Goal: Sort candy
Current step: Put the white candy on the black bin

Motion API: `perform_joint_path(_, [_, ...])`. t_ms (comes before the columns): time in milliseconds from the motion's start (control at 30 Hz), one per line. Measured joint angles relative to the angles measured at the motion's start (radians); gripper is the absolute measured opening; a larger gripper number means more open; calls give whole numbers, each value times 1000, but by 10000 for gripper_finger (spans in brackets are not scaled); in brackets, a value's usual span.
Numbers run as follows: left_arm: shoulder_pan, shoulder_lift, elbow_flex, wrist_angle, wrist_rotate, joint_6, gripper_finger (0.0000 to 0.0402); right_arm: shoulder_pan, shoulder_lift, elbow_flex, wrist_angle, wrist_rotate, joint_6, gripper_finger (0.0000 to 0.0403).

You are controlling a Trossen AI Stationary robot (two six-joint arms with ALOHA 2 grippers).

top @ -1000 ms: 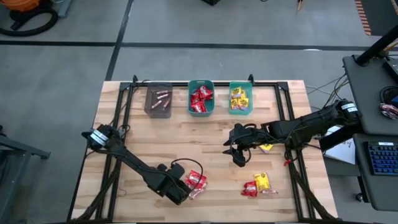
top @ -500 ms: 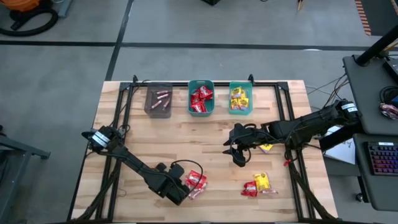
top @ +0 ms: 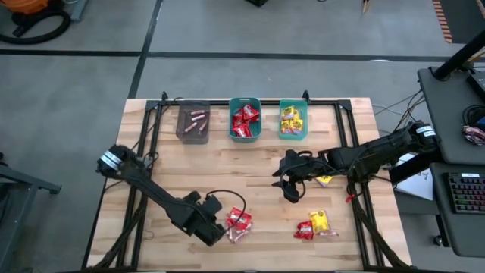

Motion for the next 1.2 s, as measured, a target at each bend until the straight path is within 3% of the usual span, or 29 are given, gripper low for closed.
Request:
perform_joint_path(267, [50, -172, -36, -1, -138, 194, 2, 0, 0, -2, 95, 24, -83, 171])
perform_joint_path(533, [194, -382, -225, 115, -155, 406, 1, -43, -25, -3, 172, 24, -270, 171])
perform_joint_path(700, [363, -526, -344, 146, -86, 544, 0, -119, -74, -3, 173, 25, -380, 171])
perform_joint_path(900, [630, -689, -437, 194, -81, 659, 0, -235, -109, -3, 171, 26, -413, 171])
perform_joint_path(1033, [808, -723, -453, 211, -81, 758, 0, -280, -98, -3, 134, 25, -376, 171])
perform_joint_path(1200, [942, -710, -451, 250, -56, 915, 2, -292, -91, -3, 63, 23, -319, 171])
